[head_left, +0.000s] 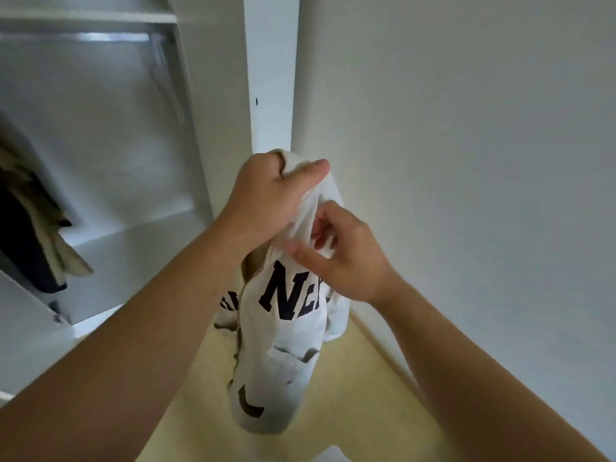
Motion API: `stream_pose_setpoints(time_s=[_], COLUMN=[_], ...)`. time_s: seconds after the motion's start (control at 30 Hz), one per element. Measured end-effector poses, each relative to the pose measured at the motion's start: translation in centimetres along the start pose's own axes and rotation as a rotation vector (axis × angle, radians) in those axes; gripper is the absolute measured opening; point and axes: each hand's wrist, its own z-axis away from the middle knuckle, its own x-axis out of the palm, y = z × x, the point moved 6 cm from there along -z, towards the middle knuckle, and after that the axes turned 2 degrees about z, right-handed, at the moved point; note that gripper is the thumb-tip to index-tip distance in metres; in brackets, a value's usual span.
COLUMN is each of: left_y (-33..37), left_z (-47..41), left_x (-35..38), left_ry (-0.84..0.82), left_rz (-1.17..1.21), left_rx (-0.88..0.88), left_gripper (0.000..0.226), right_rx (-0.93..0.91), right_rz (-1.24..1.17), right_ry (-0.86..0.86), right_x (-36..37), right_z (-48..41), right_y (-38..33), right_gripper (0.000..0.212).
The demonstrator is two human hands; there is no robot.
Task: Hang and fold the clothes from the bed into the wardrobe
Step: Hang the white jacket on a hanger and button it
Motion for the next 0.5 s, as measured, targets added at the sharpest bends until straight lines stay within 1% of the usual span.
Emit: stream_pose_setpoints(time_s=[0.07,0.13,0.2,0.27,0.3,0.4,0.47,0.5], left_y=[-0.6,-1.4,-2.5,-3.8,-4.4,-5.7,-6.8,-7.7], left_z=[-0.9,-1.6,-2.2,-2.8,-3.0,-3.7,-4.3,-4.6], left_x=[-2.0,-4.0,-6.0,-8.1,-9.2,-12.9,-15.7,-17.2], left_ry=[0.057,0.12,0.153,0.196,0.22,0.299,0.408,0.469], left_rz=[-0.072,-0.133,-0.192,-0.234,-0.248,-0.296,-0.312,-0.294], left_rx=[0.001,-0.008,-0.027,-0.035,-0.039,-0.058,-0.098,-0.129], left_gripper=[0.041,0.038,0.035,0.042,0.045,0.037,0.045,0.051], right_rx=[0.073,0.136,0.138,0.078,0.049,0.025,0.02,0.011], right_rz=[0.001,-0.068,-0.155,-0.209,-0.222,-0.283,-0.317,-0.333], right_ry=[-0.011,0.019,0.041,0.03,0.008,-0.079,-0.152,-0.204], right_x=[3.1,5.7,8.0,10.1,11.1,13.9,15.6,16.5], right_z=[-1.3,-3.1,-5.1,-7.1,-8.1,-11.6,-14.3,-15.6], right_y=[-0.3,-0.6,-0.9,-1.2,-1.4,-2.2,-2.8,-3.1], right_gripper=[0.054,0.057,0.049,0.041,0.038,0.023,0.016,0.008])
